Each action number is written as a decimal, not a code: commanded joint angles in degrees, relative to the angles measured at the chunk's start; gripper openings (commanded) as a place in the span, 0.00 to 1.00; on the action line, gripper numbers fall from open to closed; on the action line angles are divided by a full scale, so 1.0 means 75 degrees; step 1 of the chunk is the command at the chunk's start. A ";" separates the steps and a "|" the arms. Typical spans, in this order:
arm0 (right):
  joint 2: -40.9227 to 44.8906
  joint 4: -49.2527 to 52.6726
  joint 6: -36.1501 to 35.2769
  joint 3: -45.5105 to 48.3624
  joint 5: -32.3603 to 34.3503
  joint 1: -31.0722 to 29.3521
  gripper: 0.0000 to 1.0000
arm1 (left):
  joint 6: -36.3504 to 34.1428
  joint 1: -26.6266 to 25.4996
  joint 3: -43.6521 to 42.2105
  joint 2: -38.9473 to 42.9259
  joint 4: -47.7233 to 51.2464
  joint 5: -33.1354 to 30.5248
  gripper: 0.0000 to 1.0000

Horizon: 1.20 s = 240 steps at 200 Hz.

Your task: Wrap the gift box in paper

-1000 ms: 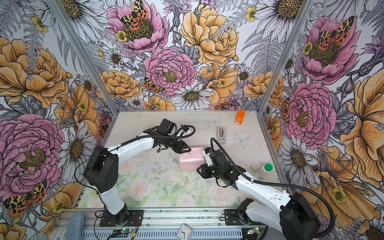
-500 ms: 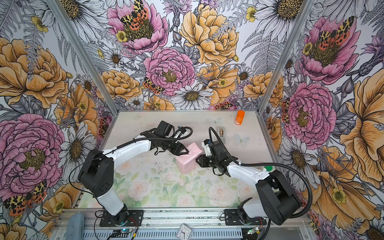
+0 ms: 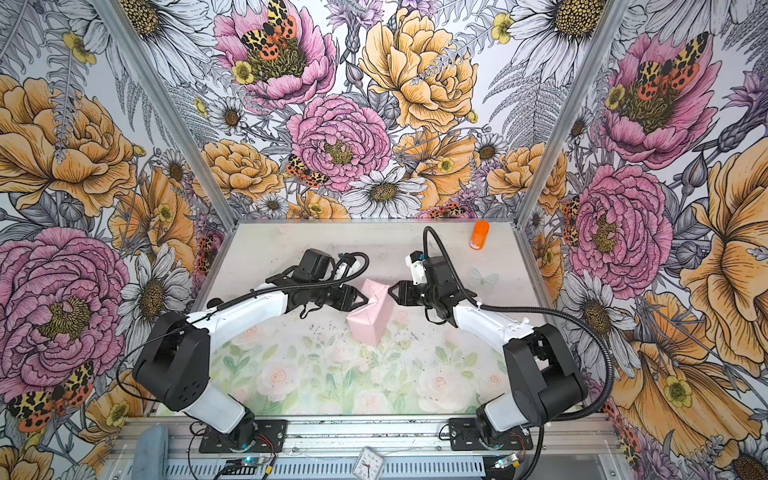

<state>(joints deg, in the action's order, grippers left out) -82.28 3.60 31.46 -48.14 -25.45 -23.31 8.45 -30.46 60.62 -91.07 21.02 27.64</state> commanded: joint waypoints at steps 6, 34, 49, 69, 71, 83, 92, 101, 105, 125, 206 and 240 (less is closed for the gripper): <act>0.1027 0.0071 0.1132 0.0203 0.0246 -0.0269 0.56 | 0.0229 0.0106 -0.0278 -0.0034 -0.0093 -0.0727 0.48; 0.1358 0.0316 0.1643 0.0290 0.0746 -0.0814 0.59 | 0.0233 0.0036 -0.0218 -0.0170 -0.0153 -0.0700 0.48; 0.1199 0.0448 0.1790 0.0209 0.0886 -0.0991 0.60 | 0.0249 0.0016 -0.0217 -0.0195 -0.0165 -0.0720 0.48; 0.0896 0.0660 0.1841 -0.0005 0.0984 -0.1139 0.61 | 0.0267 -0.0017 -0.0219 -0.0184 -0.0170 -0.0727 0.48; 0.0861 0.0667 0.1846 -0.0027 0.0989 -0.1153 0.60 | 0.0268 -0.0017 -0.0222 -0.0168 -0.0166 -0.0731 0.48; 0.0660 0.0669 0.1887 -0.0135 0.0959 -0.1241 0.61 | 0.0279 -0.0011 -0.0223 -0.0159 -0.0174 -0.0754 0.48; 0.0528 0.0663 0.1921 -0.0225 0.0924 -0.1295 0.61 | 0.0282 -0.0029 -0.0214 -0.0135 -0.0168 -0.0749 0.48; 0.0427 0.0655 0.1928 -0.0292 0.0909 -0.1350 0.61 | 0.0277 -0.0039 -0.0211 -0.0116 -0.0176 -0.0758 0.48; 0.0388 0.0661 0.1929 -0.0308 0.0909 -0.1367 0.61 | 0.0287 -0.0037 -0.0210 -0.0106 -0.0177 -0.0765 0.48; 0.0183 0.0666 0.1882 -0.0395 0.0918 -0.1381 0.59 | 0.0269 -0.0076 -0.0196 -0.0064 -0.0177 -0.0773 0.48; -0.0517 0.0843 0.1316 -0.0494 0.0790 -0.1220 0.37 | 0.2163 0.0392 -0.0555 0.0491 -0.0880 -0.0693 0.49; -0.0734 0.0847 0.1131 -0.0532 0.0406 -0.1135 0.32 | 0.3042 0.0605 -0.0894 0.0702 -0.1456 -0.0040 0.54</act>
<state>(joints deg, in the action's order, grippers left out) -85.45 7.38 42.30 -51.70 -21.30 -32.34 24.29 -26.65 55.72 -87.59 14.68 24.67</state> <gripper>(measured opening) 0.330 0.528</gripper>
